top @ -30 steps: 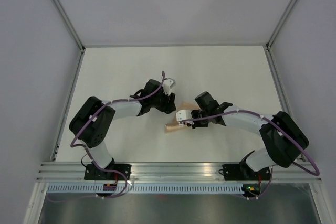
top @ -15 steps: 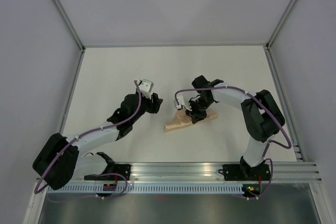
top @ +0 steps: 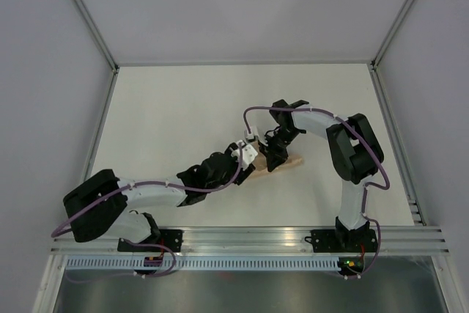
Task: Fold the napkin, place the utensils inside, and roll it up
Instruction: Roll the napkin at the center of the board.
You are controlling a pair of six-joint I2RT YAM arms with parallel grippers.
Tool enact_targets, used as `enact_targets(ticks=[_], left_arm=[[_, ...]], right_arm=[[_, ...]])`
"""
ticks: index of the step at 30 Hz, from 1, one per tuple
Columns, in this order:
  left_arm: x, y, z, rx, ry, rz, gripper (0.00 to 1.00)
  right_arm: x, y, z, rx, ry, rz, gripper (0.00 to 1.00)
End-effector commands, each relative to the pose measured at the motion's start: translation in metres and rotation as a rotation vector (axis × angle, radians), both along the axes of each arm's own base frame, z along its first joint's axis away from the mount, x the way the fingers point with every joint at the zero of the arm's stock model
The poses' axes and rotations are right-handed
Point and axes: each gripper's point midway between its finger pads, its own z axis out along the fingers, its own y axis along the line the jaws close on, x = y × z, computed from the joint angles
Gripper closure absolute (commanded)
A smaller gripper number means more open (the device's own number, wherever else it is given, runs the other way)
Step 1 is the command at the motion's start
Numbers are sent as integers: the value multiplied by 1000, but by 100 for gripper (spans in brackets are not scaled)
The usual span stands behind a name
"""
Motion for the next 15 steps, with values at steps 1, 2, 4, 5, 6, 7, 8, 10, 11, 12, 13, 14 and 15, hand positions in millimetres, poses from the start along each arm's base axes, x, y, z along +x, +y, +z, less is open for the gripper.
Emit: enact_targets(ticks=[1, 2, 4, 5, 6, 7, 8, 10, 11, 12, 13, 14, 15], left_arm=[[1, -29, 5, 84, -74, -85, 36], [0, -34, 2, 106, -79, -104, 36], [-5, -51, -10, 145, -65, -152, 35], [-6, -55, -14, 161, -64, -167, 32], [-8, -60, -17, 169, -60, -187, 31], [-7, -65, -23, 180, -54, -195, 31], [-7, -69, -23, 180, -54, -204, 31], [-6, -75, -30, 189, -50, -217, 31], [-5, -76, -31, 193, -50, -219, 31], [-5, -77, -35, 198, -45, -223, 32], [-5, -80, -35, 199, -46, -228, 32], [-5, -80, -42, 213, -36, -233, 33], [-6, -81, -44, 215, -32, -242, 35]], right_arm=[[-17, -24, -50, -138, 55, 50, 98], [-16, -24, -52, -141, 56, 49, 98], [-16, -25, -53, -145, 59, 43, 98], [-15, -25, -54, -148, 63, 43, 98], [-15, -25, -54, -148, 67, 40, 98], [-15, -25, -53, -148, 67, 40, 98], [-15, -25, -54, -148, 66, 39, 98], [-14, -25, -54, -152, 66, 36, 98], [-14, -25, -54, -153, 69, 36, 98], [-13, -25, -55, -154, 70, 33, 98], [-13, -25, -54, -154, 70, 32, 98], [-13, -25, -55, -155, 74, 29, 98], [-13, -25, -54, -156, 76, 31, 98]])
